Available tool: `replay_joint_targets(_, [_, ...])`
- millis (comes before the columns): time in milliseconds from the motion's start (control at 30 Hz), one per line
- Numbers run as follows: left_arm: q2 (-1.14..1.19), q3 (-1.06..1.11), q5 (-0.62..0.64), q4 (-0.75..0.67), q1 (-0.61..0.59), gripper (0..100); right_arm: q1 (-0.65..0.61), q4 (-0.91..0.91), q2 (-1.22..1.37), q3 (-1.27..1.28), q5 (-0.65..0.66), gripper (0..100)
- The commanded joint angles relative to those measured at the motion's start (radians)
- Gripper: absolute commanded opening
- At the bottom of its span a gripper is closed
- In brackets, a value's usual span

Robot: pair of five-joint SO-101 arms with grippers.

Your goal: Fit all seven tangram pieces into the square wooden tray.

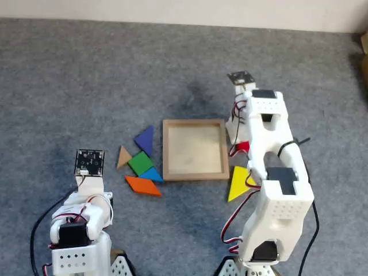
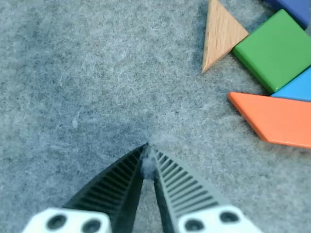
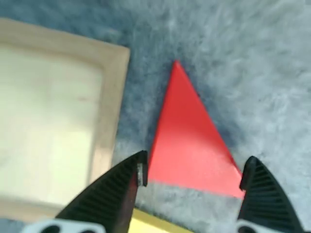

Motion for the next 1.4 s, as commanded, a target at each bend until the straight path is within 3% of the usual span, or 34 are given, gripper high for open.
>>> replay_joint_targets(0, [-0.012, 0.019, -0.005, 0.0, 0.015, 0, -0.008, 0.041, -0.01, -0.065, 0.074, 30.0])
replay_joint_targets(267, [-0.012, 0.019, -0.005, 0.0, 0.015, 0, -0.044, 0.068, -0.01, -0.064, 0.209, 30.7])
replay_joint_targets(433, [-0.012, 0.019, -0.005, 0.0, 0.015, 0, -0.027, 0.068, -0.01, -0.064, 0.221, 42.4])
replay_joint_targets(667, [-0.012, 0.019, -0.005, 0.0, 0.015, 0, -0.005, 0.059, -0.001, -0.059, 0.282, 42.4])
replay_joint_targets(900, [-0.012, 0.019, -0.005, 0.0, 0.015, 0, -0.005, 0.068, 0.159, -0.068, 0.359, 35.2])
replay_joint_targets(1167, [-0.012, 0.019, -0.005, 0.0, 0.015, 0, 0.016, 0.068, 0.162, -0.09, 0.371, 31.7])
replay_joint_targets(1367, [-0.012, 0.019, -0.005, 0.0, 0.015, 0, 0.016, 0.068, 0.162, -0.09, 0.371, 19.7])
